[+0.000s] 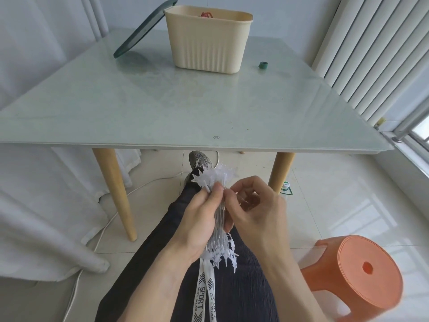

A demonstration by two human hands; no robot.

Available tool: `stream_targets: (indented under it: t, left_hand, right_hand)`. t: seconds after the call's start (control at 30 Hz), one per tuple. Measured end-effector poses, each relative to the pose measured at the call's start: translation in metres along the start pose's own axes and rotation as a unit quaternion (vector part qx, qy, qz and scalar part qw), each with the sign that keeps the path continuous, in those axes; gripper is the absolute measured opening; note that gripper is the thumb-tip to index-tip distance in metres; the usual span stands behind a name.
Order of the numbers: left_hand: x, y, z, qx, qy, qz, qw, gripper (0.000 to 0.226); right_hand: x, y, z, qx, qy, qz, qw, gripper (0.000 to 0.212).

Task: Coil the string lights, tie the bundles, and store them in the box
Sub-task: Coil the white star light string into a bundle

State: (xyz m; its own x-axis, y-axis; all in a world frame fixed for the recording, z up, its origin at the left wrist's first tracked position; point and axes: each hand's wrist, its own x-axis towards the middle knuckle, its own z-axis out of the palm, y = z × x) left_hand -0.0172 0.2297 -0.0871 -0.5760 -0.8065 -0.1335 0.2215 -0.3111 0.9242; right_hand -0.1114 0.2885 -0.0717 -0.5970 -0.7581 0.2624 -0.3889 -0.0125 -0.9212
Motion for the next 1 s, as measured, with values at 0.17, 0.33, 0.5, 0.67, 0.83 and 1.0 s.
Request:
stream_targets:
  t: [0.17,0.33,0.5,0.67,0.83,1.0]
  left_hand:
    - [0.0,0.003,0.0,-0.013,0.025,0.005,1.0,0.048]
    - [0.006,0.0,-0.004,-0.047,0.106,0.032,0.993,0.034]
    - [0.014,0.005,-0.012,-0.11,0.153,0.076,0.979,0.03]
    - [0.012,0.003,-0.01,-0.13,0.114,0.099,0.98,0.028]
    - [0.014,0.011,-0.003,-0.181,0.089,0.097,0.975,0.028]
    - [0.02,0.015,0.018,-0.14,0.054,0.097,0.984,0.028]
  right_hand:
    - [0.002,0.006,0.0,-0.058,-0.064,-0.061,0.994,0.023]
    - [0.009,0.007,-0.018,-0.008,-0.224,-0.009,0.974,0.042]
    - [0.015,0.024,-0.046,-0.045,-0.181,0.023,0.982,0.007]
    - [0.015,0.047,-0.061,0.118,-0.225,0.116,0.96,0.027]
    - [0.009,0.064,-0.057,0.1,-0.141,0.162,0.972,0.02]
    - [0.014,0.056,-0.04,0.074,0.076,0.063,0.992,0.022]
